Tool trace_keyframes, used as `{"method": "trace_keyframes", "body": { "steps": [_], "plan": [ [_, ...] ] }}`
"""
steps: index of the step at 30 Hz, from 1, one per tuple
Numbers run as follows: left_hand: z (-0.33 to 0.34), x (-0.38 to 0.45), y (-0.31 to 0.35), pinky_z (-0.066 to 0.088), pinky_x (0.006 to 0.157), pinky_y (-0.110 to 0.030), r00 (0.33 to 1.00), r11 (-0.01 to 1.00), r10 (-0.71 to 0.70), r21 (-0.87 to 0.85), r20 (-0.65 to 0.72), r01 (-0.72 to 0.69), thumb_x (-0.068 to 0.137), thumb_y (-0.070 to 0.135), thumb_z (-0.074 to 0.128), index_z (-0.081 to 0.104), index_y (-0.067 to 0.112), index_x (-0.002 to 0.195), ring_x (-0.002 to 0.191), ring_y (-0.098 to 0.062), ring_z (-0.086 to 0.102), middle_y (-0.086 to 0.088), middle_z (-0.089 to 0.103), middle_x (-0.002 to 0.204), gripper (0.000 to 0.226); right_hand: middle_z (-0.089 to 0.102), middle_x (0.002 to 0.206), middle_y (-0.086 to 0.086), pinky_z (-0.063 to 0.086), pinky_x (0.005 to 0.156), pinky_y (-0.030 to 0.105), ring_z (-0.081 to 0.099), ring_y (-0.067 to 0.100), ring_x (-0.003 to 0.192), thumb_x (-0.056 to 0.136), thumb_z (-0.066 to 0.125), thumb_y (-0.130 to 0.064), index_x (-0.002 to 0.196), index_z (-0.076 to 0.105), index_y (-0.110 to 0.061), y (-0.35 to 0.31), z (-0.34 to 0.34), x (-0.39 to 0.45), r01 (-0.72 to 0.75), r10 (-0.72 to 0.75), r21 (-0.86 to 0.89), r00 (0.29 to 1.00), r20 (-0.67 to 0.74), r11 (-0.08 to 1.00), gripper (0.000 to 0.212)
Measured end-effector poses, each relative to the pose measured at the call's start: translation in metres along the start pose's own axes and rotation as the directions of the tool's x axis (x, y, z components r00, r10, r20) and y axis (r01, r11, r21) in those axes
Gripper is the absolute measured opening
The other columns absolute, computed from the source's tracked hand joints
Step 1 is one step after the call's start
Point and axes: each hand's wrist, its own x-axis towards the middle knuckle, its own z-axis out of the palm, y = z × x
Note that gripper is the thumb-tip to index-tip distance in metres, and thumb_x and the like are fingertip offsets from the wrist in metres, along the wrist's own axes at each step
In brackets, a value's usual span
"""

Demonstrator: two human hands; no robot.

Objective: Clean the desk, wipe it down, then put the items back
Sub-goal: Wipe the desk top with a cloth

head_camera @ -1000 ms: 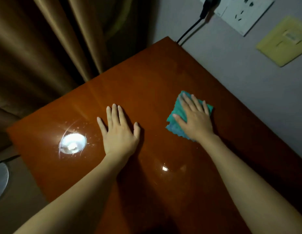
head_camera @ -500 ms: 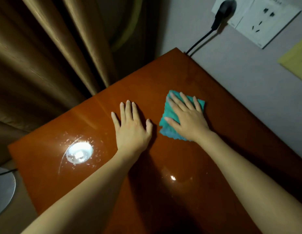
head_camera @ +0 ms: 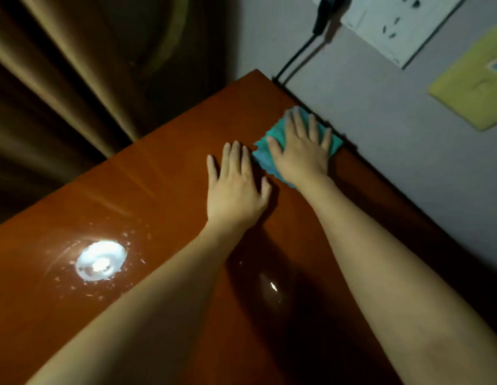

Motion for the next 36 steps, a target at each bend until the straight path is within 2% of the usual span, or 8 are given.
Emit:
{"method": "trace_keyframes", "body": {
  "steps": [6,11,15,19,24,29,33,36],
  "plan": [
    [0.0,-0.001,-0.001,-0.004,0.119,-0.044,1.0,1.0,0.003,0.007,0.011,-0.003,0.095,0.05,0.029,0.013,0.009,0.15,0.146,-0.02,-0.002,-0.009,0.008,0.158,0.07,0.016,0.158,-0.005,0.004,0.116,0.048,0.012,0.021,0.146,0.091,0.02,-0.062,0.151,0.017,-0.023,0.054,-0.001,-0.086,0.217,-0.217,-0.019,0.976,0.008,0.976,0.071],
    [-0.002,-0.014,0.001,-0.006,0.119,-0.043,0.999,1.0,0.001,0.001,0.034,-0.001,0.096,0.052,0.025,0.009,0.012,0.151,0.146,-0.018,-0.005,-0.007,0.005,0.159,0.069,0.017,0.158,-0.003,0.005,0.116,0.048,0.014,0.022,0.146,0.088,0.016,-0.063,0.151,0.018,-0.023,0.119,-0.006,-0.114,-0.118,0.118,-0.02,0.993,-0.021,0.993,0.075],
    [0.006,-0.039,0.021,-0.008,0.118,-0.043,0.998,0.998,0.059,-0.021,0.02,-0.058,0.095,0.05,0.026,0.011,0.012,0.151,0.146,-0.019,-0.004,-0.006,0.007,0.159,0.069,0.009,0.16,0.002,0.0,0.116,0.053,0.005,0.025,0.147,0.097,0.025,-0.052,0.152,0.01,-0.018,0.081,-0.006,-0.07,-0.345,0.347,0.078,0.938,-0.015,0.936,0.067],
    [0.01,-0.05,0.017,-0.007,0.118,-0.041,0.997,0.996,0.077,-0.033,0.005,-0.077,0.094,0.05,0.024,0.015,0.013,0.15,0.146,-0.017,0.0,-0.004,0.012,0.158,0.068,0.003,0.16,-0.003,-0.003,0.115,0.051,0.001,0.023,0.147,0.096,0.022,-0.055,0.152,0.007,-0.021,0.051,0.0,-0.088,-0.085,0.085,0.01,0.996,0.02,0.996,0.068],
    [0.007,-0.089,0.007,-0.007,0.118,-0.042,0.991,0.993,0.121,-0.018,0.06,-0.121,0.091,0.054,0.015,0.013,0.016,0.151,0.146,-0.015,-0.002,-0.001,0.01,0.158,0.071,0.012,0.157,-0.004,0.005,0.115,0.049,0.013,0.024,0.146,0.09,0.003,-0.067,0.15,0.011,-0.023,0.1,0.002,-0.181,0.205,-0.196,-0.069,0.973,0.12,0.976,0.075],
    [0.006,-0.12,-0.004,-0.011,0.118,-0.042,0.988,0.99,0.14,-0.016,0.072,-0.139,0.089,0.055,0.009,0.014,0.017,0.151,0.146,-0.015,-0.002,-0.001,0.012,0.158,0.073,0.013,0.158,-0.002,0.003,0.115,0.049,0.011,0.024,0.146,0.086,0.008,-0.065,0.151,0.015,-0.021,0.149,-0.006,-0.191,-0.142,0.143,-0.04,0.989,0.021,0.989,0.079],
    [0.007,-0.129,-0.006,-0.011,0.118,-0.041,0.989,0.99,0.138,-0.023,0.057,-0.137,0.089,0.054,0.011,0.016,0.017,0.151,0.146,-0.015,0.0,-0.001,0.014,0.158,0.072,0.009,0.16,0.002,0.0,0.116,0.055,0.003,0.027,0.146,0.096,0.025,-0.053,0.152,0.012,-0.017,0.114,-0.006,-0.145,-0.5,0.503,0.106,0.864,-0.001,0.859,0.068],
    [0.007,-0.134,-0.008,-0.008,0.118,-0.04,0.989,0.989,0.143,-0.034,0.039,-0.142,0.09,0.05,0.013,0.019,0.016,0.15,0.146,-0.015,0.003,-0.001,0.016,0.157,0.069,0.005,0.16,0.001,-0.001,0.115,0.056,0.001,0.028,0.147,0.096,0.027,-0.053,0.152,0.009,-0.017,0.07,0.001,-0.128,-0.386,0.386,0.086,0.922,0.013,0.918,0.069]
  ]
}}
